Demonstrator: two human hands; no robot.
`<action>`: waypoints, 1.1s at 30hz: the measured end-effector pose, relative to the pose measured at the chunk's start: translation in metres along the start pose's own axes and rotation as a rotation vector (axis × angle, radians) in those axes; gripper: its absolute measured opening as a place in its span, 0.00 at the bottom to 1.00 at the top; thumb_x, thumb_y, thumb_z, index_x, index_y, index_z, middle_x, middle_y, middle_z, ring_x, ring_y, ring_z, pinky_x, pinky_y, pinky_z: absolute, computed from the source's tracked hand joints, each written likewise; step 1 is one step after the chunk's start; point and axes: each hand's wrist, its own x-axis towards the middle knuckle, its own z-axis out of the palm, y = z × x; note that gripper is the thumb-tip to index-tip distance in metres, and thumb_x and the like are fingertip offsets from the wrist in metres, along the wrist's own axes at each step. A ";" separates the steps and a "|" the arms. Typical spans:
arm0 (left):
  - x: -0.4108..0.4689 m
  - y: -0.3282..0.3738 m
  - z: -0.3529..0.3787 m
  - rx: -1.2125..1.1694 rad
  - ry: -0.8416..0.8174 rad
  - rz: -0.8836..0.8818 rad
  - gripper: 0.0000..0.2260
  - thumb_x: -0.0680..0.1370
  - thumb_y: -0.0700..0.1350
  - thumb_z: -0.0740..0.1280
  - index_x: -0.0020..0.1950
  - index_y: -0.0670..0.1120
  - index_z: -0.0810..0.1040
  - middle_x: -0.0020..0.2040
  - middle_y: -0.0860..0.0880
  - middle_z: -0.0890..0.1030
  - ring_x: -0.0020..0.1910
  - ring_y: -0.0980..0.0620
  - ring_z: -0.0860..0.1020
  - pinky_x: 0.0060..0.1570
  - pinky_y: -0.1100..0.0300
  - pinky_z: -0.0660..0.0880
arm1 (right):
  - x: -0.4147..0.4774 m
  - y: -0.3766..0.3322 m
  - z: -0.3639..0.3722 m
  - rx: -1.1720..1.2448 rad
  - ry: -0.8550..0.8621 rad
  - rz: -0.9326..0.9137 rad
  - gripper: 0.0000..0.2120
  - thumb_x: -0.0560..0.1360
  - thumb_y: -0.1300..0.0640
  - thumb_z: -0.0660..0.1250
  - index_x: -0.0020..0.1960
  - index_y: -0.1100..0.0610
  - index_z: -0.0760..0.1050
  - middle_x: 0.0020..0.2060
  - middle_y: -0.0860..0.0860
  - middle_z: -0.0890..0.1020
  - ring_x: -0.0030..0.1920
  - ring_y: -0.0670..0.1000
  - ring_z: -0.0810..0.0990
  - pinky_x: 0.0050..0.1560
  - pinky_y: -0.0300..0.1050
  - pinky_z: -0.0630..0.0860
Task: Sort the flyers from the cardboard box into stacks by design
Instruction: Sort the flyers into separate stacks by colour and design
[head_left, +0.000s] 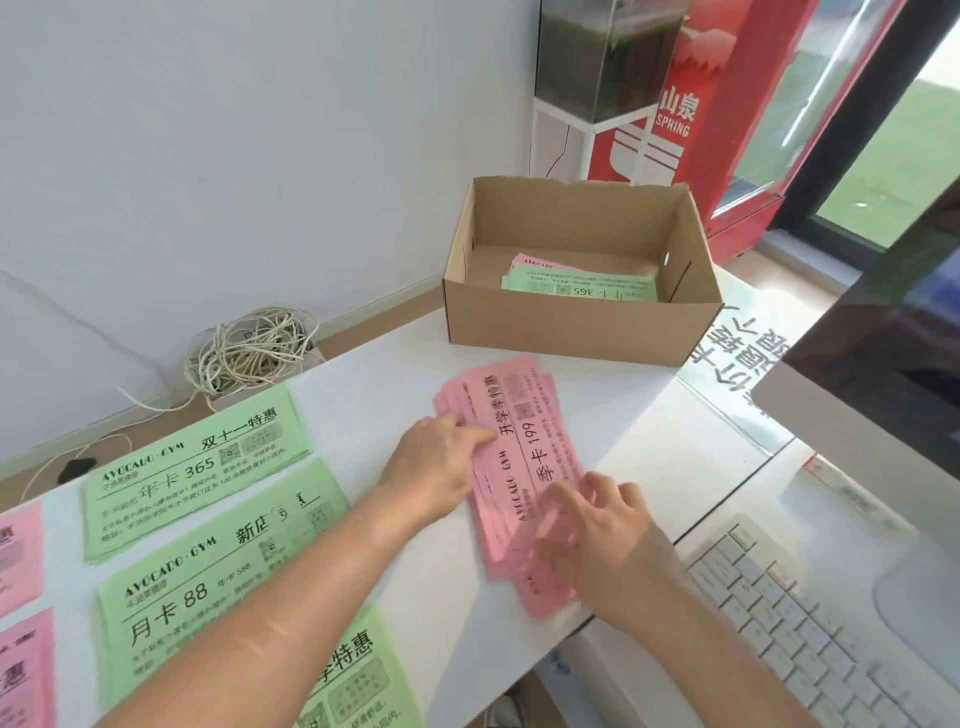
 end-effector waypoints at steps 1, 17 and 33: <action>0.008 0.001 0.000 -0.028 -0.005 0.028 0.19 0.77 0.42 0.59 0.67 0.55 0.73 0.61 0.46 0.74 0.58 0.42 0.74 0.60 0.57 0.67 | -0.009 -0.006 0.005 0.017 0.011 -0.016 0.22 0.77 0.43 0.58 0.69 0.42 0.61 0.65 0.46 0.67 0.58 0.49 0.66 0.54 0.41 0.74; -0.041 0.047 0.025 0.160 0.031 -0.011 0.27 0.75 0.63 0.60 0.67 0.47 0.65 0.68 0.46 0.65 0.65 0.45 0.64 0.63 0.53 0.66 | 0.016 0.034 -0.009 0.177 0.151 -0.032 0.24 0.78 0.58 0.62 0.72 0.46 0.63 0.70 0.43 0.68 0.69 0.48 0.64 0.69 0.42 0.61; -0.043 0.044 0.024 0.210 0.057 0.034 0.21 0.75 0.58 0.64 0.60 0.45 0.73 0.60 0.44 0.76 0.57 0.45 0.75 0.49 0.53 0.76 | 0.053 0.049 -0.023 0.055 -0.013 0.035 0.29 0.74 0.50 0.67 0.71 0.42 0.60 0.62 0.46 0.70 0.63 0.52 0.64 0.58 0.48 0.71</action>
